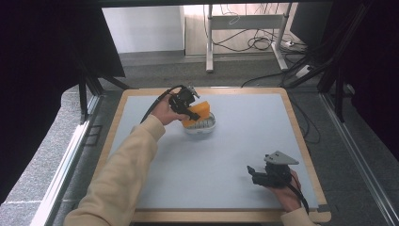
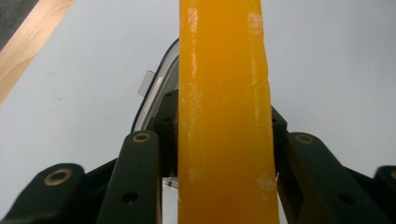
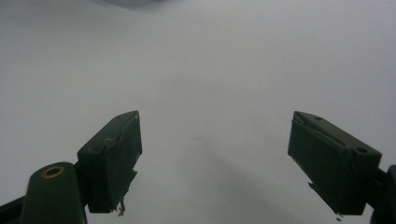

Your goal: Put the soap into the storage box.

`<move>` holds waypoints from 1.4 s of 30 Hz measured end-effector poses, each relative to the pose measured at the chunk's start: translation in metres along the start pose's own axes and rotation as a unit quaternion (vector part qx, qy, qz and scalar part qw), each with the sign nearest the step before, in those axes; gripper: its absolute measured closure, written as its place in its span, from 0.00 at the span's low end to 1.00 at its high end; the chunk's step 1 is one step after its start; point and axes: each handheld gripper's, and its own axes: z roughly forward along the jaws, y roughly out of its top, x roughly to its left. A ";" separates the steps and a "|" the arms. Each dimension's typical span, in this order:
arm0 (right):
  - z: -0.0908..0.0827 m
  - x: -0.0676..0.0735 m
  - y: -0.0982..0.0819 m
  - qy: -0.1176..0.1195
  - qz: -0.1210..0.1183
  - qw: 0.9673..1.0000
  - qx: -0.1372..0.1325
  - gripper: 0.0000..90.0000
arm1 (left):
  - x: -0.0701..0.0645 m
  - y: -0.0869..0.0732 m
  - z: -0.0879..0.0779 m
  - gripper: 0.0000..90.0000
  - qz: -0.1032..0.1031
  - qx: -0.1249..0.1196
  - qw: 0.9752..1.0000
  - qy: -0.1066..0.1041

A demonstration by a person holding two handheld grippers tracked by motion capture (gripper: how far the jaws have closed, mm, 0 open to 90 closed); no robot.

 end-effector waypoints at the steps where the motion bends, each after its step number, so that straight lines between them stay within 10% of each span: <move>1: 0.000 0.000 0.000 -0.001 -0.001 1.000 0.000 0.20 | 0.000 0.000 0.000 0.68 0.000 -0.001 1.000 -0.001; 42: 0.000 -0.002 -0.002 -0.006 0.004 1.000 0.002 0.20 | 0.021 0.002 0.045 0.68 0.051 0.027 0.997 -0.055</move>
